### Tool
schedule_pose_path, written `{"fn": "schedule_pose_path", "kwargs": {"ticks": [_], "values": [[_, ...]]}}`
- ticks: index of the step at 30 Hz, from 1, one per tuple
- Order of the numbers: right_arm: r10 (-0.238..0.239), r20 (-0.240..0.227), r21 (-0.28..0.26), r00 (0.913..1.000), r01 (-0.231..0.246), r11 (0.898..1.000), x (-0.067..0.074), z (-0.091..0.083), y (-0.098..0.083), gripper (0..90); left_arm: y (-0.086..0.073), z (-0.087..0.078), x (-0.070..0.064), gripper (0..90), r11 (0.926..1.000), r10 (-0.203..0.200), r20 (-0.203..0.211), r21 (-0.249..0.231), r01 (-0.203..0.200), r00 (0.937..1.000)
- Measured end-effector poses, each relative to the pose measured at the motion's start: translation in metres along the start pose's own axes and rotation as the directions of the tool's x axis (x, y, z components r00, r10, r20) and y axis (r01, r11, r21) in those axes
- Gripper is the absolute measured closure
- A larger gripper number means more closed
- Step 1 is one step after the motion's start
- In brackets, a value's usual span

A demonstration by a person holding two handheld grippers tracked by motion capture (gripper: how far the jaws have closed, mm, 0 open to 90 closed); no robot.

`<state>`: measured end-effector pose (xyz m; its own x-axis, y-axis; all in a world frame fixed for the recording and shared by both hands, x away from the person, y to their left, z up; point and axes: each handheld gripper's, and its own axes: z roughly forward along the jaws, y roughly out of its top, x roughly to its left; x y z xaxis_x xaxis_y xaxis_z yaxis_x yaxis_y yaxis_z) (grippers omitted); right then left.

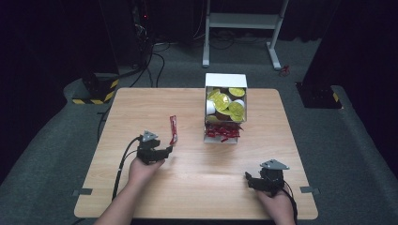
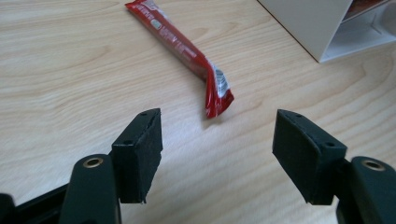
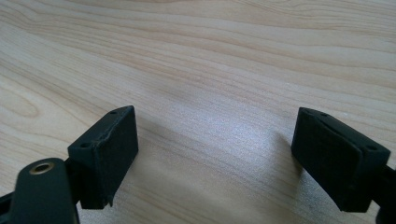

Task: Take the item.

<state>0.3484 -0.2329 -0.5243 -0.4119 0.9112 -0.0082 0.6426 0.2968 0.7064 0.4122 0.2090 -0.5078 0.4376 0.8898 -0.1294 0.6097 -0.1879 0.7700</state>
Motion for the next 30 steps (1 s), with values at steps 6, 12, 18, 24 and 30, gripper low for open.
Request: {"fn": "schedule_pose_path", "kwargs": {"ticks": [6, 12, 18, 24, 30], "values": [[0.0, 0.002, 0.0, 1.0, 0.0, 1.0, 0.0, 0.0, 0.0, 14.8, -0.013, -0.019, 0.007, 31.5, 0.9997, 0.008, -0.004, 0.021, -0.008, 1.0], [0.0, 0.002, -0.001, 1.0, 0.0, 1.0, 0.0, 0.0, 0.0, 14.8, -0.034, -0.041, 0.021, 30.3, 0.9977, 0.035, -0.029, 0.059, -0.033, 0.999], [0.002, 0.004, -0.001, 1.0, -0.002, 1.0, 0.0, 0.0, 0.0, 14.9, -0.063, -0.059, 0.031, 27.9, 0.9912, 0.097, -0.1, 0.099, -0.088, 0.9902], [0.003, 0.005, -0.001, 1.0, -0.003, 1.0, 0.0, 0.0, 0.0, 15.0, -0.073, -0.066, 0.03, 27.0, 0.9916, 0.118, -0.106, 0.065, -0.112, 0.9873], [0.004, 0.005, -0.001, 1.0, -0.004, 1.0, 0.0, 0.0, 0.0, 14.9, -0.073, -0.064, 0.03, 25.9, 0.9929, 0.107, -0.091, 0.062, -0.102, 0.9901]]}}
